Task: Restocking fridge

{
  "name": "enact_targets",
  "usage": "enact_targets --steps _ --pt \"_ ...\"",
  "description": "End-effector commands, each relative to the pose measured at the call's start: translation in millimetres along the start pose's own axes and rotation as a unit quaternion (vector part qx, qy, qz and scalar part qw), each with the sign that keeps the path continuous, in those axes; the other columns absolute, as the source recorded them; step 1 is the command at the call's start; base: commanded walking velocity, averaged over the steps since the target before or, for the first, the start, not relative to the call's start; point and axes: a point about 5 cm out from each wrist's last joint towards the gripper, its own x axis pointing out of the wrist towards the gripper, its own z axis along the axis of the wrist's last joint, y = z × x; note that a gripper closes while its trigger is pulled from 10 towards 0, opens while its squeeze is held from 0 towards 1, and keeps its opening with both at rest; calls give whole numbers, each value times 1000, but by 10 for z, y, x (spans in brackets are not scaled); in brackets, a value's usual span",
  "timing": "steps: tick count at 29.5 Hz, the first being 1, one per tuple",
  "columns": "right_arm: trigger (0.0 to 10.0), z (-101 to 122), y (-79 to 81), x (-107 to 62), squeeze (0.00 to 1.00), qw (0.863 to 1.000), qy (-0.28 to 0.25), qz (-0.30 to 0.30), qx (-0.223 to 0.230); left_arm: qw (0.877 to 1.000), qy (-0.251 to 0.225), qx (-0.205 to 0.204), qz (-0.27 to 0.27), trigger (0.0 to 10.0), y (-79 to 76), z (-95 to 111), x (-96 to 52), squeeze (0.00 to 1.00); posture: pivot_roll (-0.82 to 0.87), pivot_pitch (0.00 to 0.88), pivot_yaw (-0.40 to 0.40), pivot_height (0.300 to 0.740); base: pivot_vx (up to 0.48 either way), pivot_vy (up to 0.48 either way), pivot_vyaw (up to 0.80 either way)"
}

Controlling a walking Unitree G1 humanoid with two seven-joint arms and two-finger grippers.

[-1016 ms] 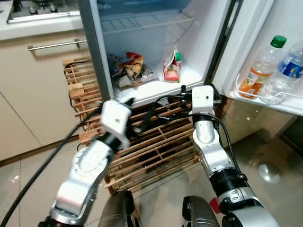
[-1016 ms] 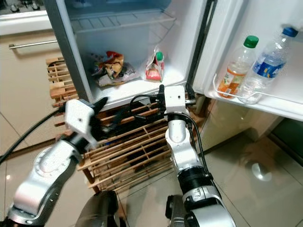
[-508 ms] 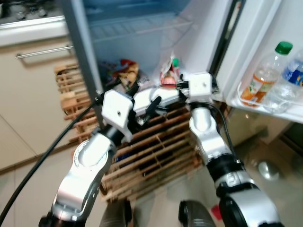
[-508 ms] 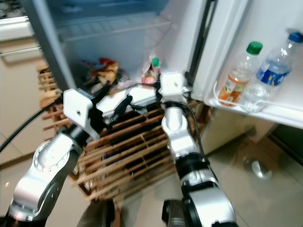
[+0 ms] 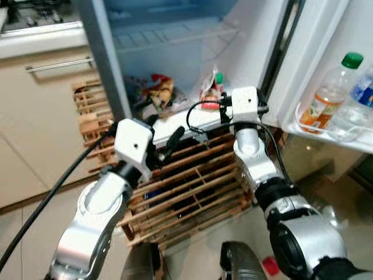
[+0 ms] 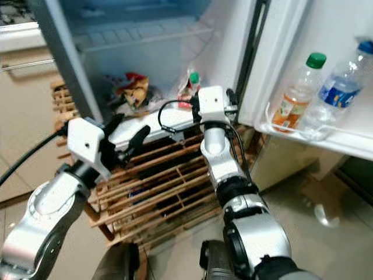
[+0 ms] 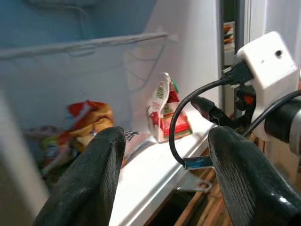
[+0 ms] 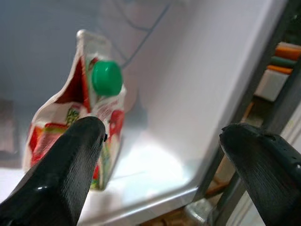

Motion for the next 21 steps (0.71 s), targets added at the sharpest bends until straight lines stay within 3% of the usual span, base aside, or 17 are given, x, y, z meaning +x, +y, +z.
enact_targets --steps 1,9,11,16,21 --pt "10000 17 -5 29 353 1000 8 -9 -2 1000 3 6 0 10000 16 28 -26 0 94 21 29 638 0 0 0" --pt "10000 45 4 95 357 999 35 -17 29 1000 18 13 7 10000 36 62 -154 0 135 71 18 638 0 0 0" --pt "10000 83 34 119 353 997 45 -7 67 1000 23 13 12 10000 39 72 -196 0 147 82 13 638 0 0 0" --pt "10000 166 86 158 357 993 50 18 109 999 26 19 21 10000 37 96 -256 0 182 101 -3 638 0 0 0" --pt "10000 313 182 209 357 981 59 56 179 999 32 27 35 10000 60 123 -313 0 205 108 -19 638 0 0 0"
